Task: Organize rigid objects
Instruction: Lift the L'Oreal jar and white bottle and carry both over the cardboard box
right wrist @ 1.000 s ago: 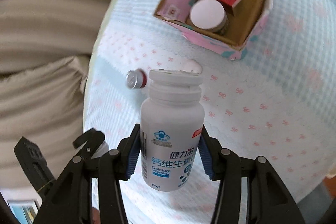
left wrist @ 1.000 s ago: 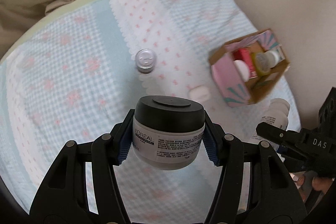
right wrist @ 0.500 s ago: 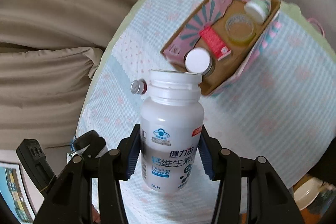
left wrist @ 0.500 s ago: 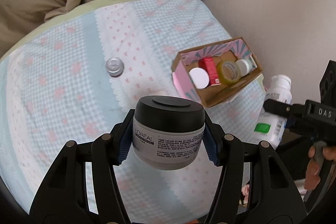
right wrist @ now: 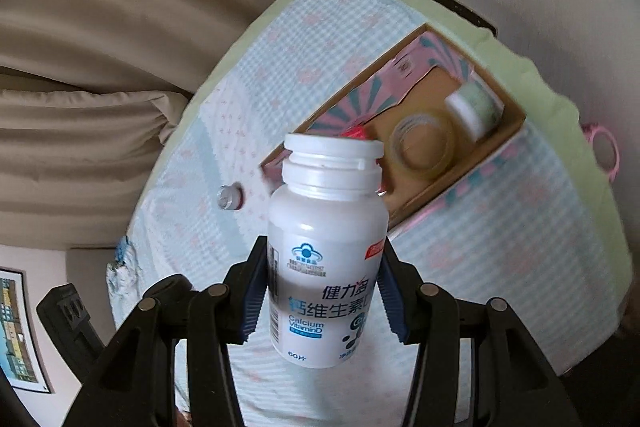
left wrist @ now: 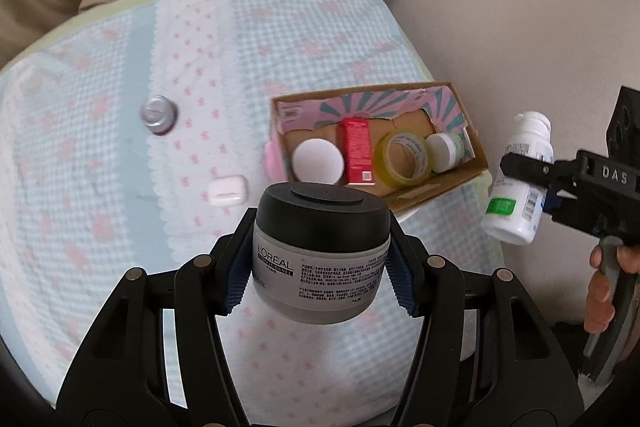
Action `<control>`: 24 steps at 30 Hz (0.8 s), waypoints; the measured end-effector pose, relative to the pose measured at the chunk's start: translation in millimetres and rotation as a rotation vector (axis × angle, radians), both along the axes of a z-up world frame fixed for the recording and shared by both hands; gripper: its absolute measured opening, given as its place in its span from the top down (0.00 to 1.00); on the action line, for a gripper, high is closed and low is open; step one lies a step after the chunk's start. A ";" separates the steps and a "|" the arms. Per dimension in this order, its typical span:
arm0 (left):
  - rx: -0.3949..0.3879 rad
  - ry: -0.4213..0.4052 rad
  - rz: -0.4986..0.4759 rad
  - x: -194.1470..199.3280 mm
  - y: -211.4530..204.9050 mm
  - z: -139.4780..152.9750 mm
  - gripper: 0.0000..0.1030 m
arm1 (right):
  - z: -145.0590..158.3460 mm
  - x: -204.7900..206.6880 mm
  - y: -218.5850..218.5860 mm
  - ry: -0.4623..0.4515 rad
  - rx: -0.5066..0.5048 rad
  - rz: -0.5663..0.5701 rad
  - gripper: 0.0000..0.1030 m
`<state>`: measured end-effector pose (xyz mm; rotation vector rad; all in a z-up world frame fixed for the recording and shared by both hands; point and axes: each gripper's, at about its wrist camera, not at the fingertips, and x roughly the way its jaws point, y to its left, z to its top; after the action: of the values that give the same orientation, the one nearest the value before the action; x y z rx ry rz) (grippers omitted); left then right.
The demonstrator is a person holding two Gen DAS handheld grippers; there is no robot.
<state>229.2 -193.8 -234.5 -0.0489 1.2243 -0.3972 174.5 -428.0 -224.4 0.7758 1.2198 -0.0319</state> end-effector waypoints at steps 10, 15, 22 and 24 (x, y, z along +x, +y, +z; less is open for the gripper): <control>0.085 0.072 -0.058 32.0 -63.8 -63.5 0.46 | -55.6 60.5 -62.4 0.054 -0.060 0.048 0.54; 0.122 0.115 -0.076 50.2 -83.2 -98.7 0.46 | -94.2 86.8 -71.6 0.091 -0.058 0.083 0.54; 0.201 0.136 -0.146 60.8 -109.2 -138.0 0.46 | -132.6 111.2 -67.3 0.116 -0.083 0.149 0.54; 0.219 0.142 -0.157 60.6 -112.5 -144.9 0.46 | -138.6 115.4 -64.9 0.116 -0.106 0.181 0.54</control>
<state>289.7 -306.3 -379.4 0.2117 1.4106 -0.3992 289.9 -492.8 -363.1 0.5752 1.3829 0.0069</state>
